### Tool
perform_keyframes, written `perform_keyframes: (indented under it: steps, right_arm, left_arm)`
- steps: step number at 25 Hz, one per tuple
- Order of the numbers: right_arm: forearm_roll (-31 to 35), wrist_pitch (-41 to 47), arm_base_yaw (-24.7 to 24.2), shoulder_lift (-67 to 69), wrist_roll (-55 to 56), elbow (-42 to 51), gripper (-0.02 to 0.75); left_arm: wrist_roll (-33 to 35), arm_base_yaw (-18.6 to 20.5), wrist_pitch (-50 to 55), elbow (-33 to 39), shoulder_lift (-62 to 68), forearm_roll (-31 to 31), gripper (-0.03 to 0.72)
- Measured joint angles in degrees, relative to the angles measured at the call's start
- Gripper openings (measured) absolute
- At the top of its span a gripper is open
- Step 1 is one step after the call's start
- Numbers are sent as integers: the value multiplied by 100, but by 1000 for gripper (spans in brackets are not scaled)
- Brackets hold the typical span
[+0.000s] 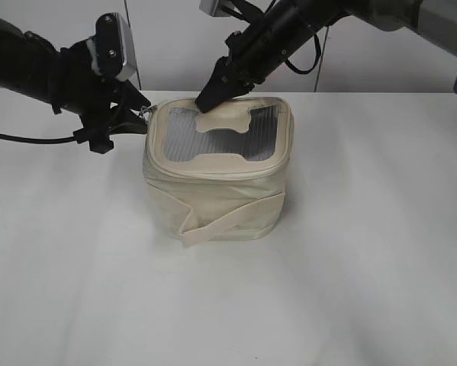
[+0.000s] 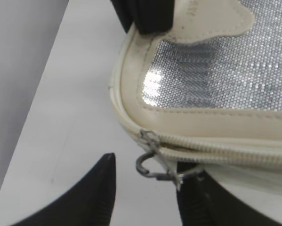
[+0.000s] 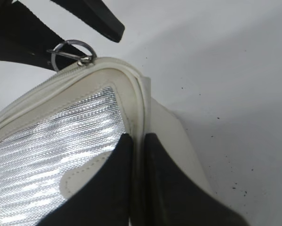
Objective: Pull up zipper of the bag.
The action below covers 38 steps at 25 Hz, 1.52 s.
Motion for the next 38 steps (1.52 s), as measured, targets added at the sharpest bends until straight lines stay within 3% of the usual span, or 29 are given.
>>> perform_keyframes:
  steps: [8,17,24,28,34,38]
  right_arm:
    - [6,0,0,0,0,0,49]
    - [6,0,0,0,0,0,49]
    - [22,0,0,0,0,0,49]
    - [22,0,0,0,0,0,49]
    - [66,0,0,0,0,0,49]
    - [69,0,0,0,0,0,49]
  left_arm:
    - [-304,0,-10,-2,-1,263,396]
    - [-411,-25,89,-7,-6,610,404]
    - [-1705,120,269,-7,-67,1222,406]
    - [-1867,270,379,-7,-142,1120,406]
    - [-1889,274,363,-7,-151,509,406]
    - [-1892,226,81,-7,-136,483,406]
